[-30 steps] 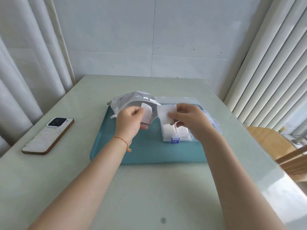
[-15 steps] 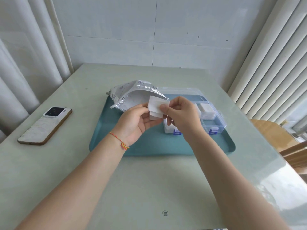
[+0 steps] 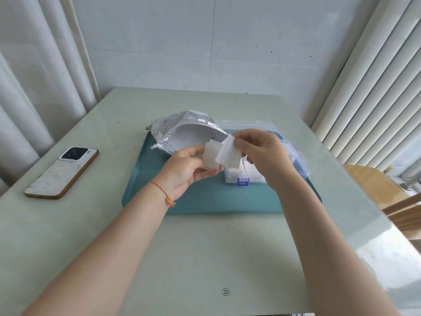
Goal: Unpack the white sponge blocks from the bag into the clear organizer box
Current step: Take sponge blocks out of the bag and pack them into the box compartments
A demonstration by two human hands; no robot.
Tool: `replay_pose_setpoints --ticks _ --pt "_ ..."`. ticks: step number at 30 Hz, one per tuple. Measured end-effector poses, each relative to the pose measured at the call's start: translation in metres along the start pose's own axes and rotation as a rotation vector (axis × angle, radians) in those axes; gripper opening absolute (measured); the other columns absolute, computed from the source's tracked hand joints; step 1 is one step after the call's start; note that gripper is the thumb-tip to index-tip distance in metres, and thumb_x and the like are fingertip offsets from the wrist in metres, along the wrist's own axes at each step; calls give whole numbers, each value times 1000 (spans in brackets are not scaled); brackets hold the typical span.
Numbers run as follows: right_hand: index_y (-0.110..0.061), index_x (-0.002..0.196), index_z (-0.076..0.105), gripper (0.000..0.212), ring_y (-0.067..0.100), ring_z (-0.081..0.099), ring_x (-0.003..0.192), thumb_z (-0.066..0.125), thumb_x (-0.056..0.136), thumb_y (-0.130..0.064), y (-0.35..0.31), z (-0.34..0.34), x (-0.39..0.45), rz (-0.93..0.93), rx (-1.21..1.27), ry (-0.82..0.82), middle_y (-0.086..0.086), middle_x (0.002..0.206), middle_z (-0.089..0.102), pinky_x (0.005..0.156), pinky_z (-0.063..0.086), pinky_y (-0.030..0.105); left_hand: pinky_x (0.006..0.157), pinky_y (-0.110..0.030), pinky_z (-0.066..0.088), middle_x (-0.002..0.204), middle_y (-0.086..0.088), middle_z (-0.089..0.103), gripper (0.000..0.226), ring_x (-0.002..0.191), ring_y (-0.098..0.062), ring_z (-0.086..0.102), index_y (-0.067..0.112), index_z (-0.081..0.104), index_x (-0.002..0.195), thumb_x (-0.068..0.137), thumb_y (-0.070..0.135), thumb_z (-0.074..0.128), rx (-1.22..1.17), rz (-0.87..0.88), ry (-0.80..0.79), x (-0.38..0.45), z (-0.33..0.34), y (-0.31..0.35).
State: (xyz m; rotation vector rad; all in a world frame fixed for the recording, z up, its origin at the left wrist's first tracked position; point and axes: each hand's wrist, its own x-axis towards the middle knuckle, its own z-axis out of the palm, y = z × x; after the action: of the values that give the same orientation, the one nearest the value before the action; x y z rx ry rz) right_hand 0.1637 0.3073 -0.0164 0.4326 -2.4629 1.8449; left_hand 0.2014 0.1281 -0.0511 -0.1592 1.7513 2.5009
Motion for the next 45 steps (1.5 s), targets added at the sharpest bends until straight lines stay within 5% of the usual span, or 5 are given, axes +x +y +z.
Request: replay_pose_setpoints --ticks 11,15,20,24,45 --pt "-30 76 68 21 14 67 78 68 86 -12 6 16 0 -74 -164 93 -4 80 73 71 50 23 74 -33 61 107 -27 69 25 88 -36 71 -7 59 118 97 5 52 -29 -38 -78 -4 8 1" --pt "-27 93 70 6 6 55 74 66 90 -23 8 19 0 -146 -298 84 -11 94 67 66 40 10 69 -32 61 101 -27 70 22 83 -38 72 -6 56 117 99 3 48 -15 -37 -45 -4 11 -1" --pt "-24 135 51 74 6 47 108 80 72 -50 19 25 -3 -214 -453 -192 -9 125 49 84 38 8 68 -33 59 106 -21 70 36 86 -31 70 -1 61 119 97 10 35 -98 -107 -123 -6 7 5" --pt "-25 131 45 88 18 45 112 66 58 -68 26 33 -5 -298 -567 -219 -9 121 47 91 49 45 64 -30 56 98 -15 72 38 82 -26 71 8 62 115 95 12 31 -169 -159 -251 -9 6 9" --pt "-31 136 45 73 17 40 117 78 71 -41 -3 -1 9 -411 -769 -280 -7 126 45 95 35 37 60 -20 51 80 -3 61 9 72 -12 61 13 59 91 88 6 55 -91 -129 -315 22 50 22"
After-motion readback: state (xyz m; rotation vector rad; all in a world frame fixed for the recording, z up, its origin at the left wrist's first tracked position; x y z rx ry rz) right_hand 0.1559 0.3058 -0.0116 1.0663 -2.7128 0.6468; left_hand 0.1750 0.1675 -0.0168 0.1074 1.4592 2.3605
